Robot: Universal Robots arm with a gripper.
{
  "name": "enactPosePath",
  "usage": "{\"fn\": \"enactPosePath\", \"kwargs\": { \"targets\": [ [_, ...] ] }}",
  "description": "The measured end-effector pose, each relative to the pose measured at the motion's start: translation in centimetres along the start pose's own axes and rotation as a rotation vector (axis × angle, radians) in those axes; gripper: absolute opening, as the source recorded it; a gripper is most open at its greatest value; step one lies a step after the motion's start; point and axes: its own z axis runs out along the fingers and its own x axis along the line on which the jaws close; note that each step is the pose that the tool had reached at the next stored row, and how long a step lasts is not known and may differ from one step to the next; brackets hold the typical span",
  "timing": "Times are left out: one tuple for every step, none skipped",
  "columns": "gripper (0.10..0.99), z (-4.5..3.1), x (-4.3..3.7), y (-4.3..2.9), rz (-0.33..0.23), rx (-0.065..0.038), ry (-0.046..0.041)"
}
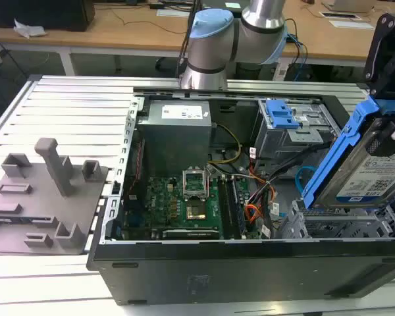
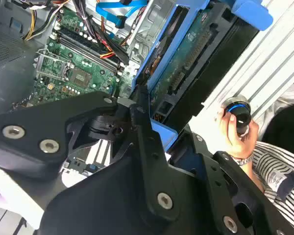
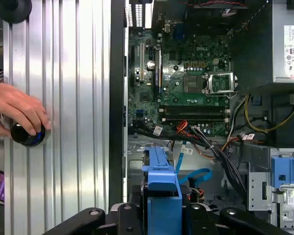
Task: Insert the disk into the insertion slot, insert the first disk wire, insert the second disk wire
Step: 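Insert the disk into the insertion slot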
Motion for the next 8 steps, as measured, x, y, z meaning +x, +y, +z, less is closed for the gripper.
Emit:
{"fn": "enactPosePath", "kwargs": {
  "targets": [
    [0.365,0.07,0.00,0.00,0.000,0.000,0.0000],
    [0.365,0.20,0.00,-0.01,0.000,0.000,0.0000],
    [0.365,0.28,0.00,-0.01,0.000,0.000,0.0000],
    [0.365,0.43,0.00,-0.02,0.000,0.000,0.0000],
    [0.365,0.55,0.00,-0.02,0.000,0.000,0.0001],
    [0.365,0.70,0.00,-0.03,0.000,0.000,0.0000],
    [0.365,0.80,0.00,-0.03,0.000,0.000,0.0000],
    [0.365,0.93,0.00,-0.04,0.000,0.000,-0.0001]
  ]
}}
